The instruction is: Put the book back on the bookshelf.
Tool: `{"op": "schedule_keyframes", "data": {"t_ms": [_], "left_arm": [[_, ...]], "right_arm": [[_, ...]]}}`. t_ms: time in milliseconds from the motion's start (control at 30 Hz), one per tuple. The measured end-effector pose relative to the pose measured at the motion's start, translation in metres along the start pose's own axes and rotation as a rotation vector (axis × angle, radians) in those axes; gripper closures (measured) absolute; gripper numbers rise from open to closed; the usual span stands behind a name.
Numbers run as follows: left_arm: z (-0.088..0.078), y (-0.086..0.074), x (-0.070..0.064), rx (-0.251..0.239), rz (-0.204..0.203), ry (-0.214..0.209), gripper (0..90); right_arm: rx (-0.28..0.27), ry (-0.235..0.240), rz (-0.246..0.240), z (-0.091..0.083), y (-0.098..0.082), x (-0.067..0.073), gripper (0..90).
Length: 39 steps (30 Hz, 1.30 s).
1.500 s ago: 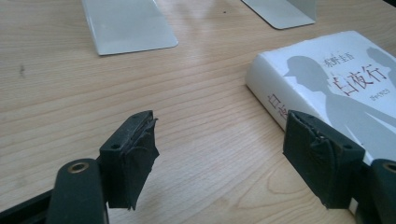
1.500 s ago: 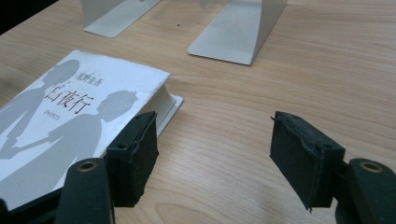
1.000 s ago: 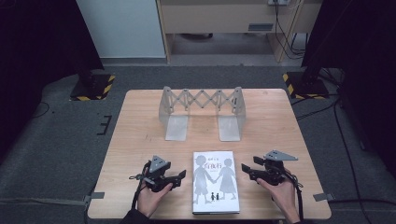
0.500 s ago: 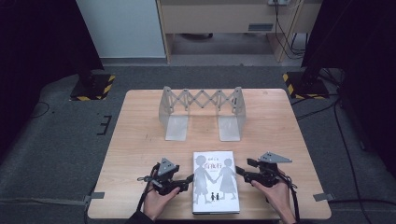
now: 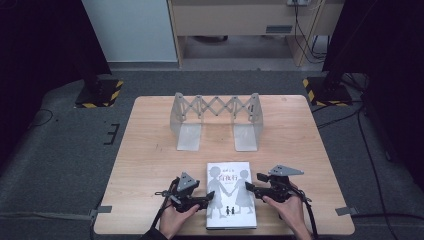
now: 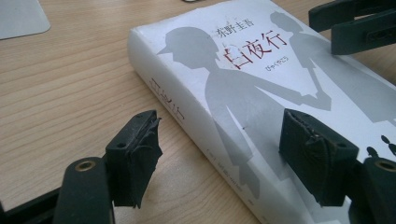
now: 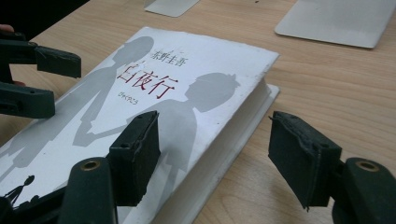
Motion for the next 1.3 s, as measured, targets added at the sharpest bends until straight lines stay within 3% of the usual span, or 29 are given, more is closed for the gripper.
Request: {"op": "schedule_keyframes", "data": {"t_ms": [300, 700, 967, 1300], "left_arm": [[0.003, 0.001, -0.004, 0.002, 0.003, -0.019, 29.5], [0.008, 0.003, -0.010, -0.006, 0.001, -0.048, 32.5], [0.008, 0.002, -0.010, -0.013, -0.003, -0.057, 32.5], [0.006, 0.003, -0.007, -0.031, -0.023, -0.063, 27.7]], "right_arm": [[-0.010, 0.033, 0.014, 0.010, -0.002, 0.010, 34.4], [-0.022, 0.051, 0.051, 0.016, -0.003, 0.011, 31.4], [-0.020, 0.040, 0.033, 0.015, 0.001, 0.013, 31.7], [-0.077, 0.053, 0.022, 0.008, 0.017, 0.018, 32.2]]}}
Point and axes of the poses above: each handheld gripper's, and its own axes: z roughly forward along the jaws, y roughly out of its top, x roughly to its left, the point moved 6 cm from there along z, roughly forward along the jaws, and after that the axes turned 1 degree about -z, right-handed, at the moved point
